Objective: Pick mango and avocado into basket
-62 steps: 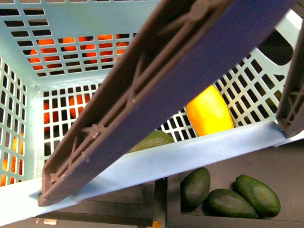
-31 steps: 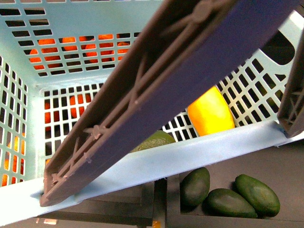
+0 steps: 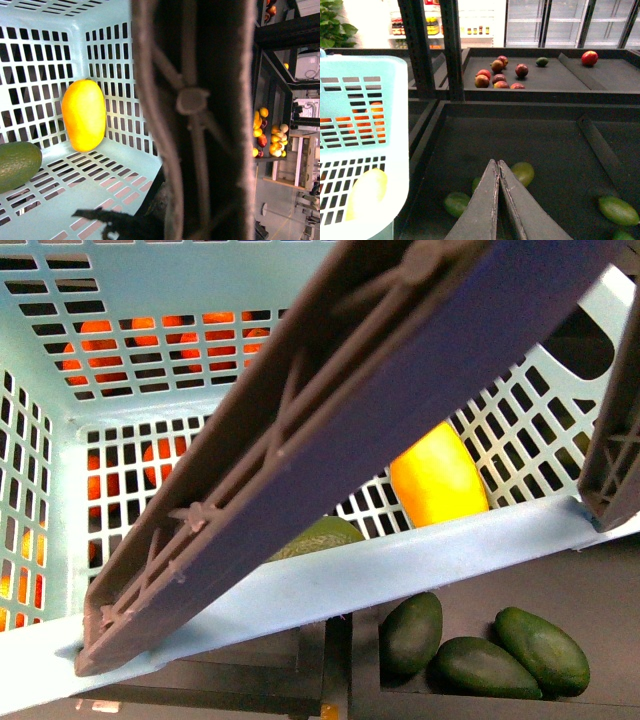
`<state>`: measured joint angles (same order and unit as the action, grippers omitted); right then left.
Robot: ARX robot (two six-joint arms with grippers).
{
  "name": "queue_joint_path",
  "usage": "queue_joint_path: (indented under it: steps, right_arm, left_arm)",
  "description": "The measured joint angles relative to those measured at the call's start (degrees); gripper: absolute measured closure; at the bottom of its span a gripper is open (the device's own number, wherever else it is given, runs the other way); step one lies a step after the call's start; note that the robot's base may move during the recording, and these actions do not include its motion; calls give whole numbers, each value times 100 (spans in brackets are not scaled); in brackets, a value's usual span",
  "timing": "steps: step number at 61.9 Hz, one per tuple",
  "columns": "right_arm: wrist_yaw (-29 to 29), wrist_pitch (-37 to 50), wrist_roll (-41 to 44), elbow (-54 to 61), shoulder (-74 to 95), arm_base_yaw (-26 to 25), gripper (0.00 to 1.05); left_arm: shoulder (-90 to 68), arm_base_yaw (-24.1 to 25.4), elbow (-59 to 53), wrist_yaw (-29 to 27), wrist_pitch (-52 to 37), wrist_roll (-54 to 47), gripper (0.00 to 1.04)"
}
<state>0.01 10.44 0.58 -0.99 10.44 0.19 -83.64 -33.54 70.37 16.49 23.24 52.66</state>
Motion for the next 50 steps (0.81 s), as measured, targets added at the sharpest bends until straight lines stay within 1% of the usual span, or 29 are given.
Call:
queue_joint_path:
  steps: [3,7,10,20,22,26,29,31,35,40,42,46,50]
  right_arm:
    - [2,-138,0,-2,-133,0,103]
    - [-2,-789,0,-2,-601,0,103]
    - [9,-970,0,-2,-850,0,103]
    - [9,-1029,0,-2,-997,0,103]
    - [11,-1032,4,-2,-1001,0,101]
    - [9,-1034,0,-2,-1003,0,93]
    - [11,-1036,0,-2,-1003,0,84]
    - [9,-1036,2,-2,-1005,0,80]
    - [11,-1036,2,-2,-1005,0,66]
    - [11,-1036,0,-2,-1005,0,56]
    - [11,-1036,2,-2,-1008,0,49]
    - [11,-1036,0,-2,-1008,0,38]
    - [11,-1036,0,-2,-1005,0,30]
  left_arm:
    - [0,0,0,0,0,0,101]
    - [0,0,0,0,0,0,101]
    - [0,0,0,-4,0,-4,101]
    - [0,0,0,2,0,-11,101]
    - [0,0,0,4,0,-4,101]
    - [0,0,0,2,0,4,101]
    - [0,0,0,0,0,-9,101]
    - [0,0,0,0,0,-9,101]
    - [0,0,0,2,0,-4,101]
    - [0,0,0,2,0,-7,101]
    - [0,0,0,0,0,-7,101]
    - [0,0,0,0,0,-9,101]
    - [0,0,0,0,0,-7,101]
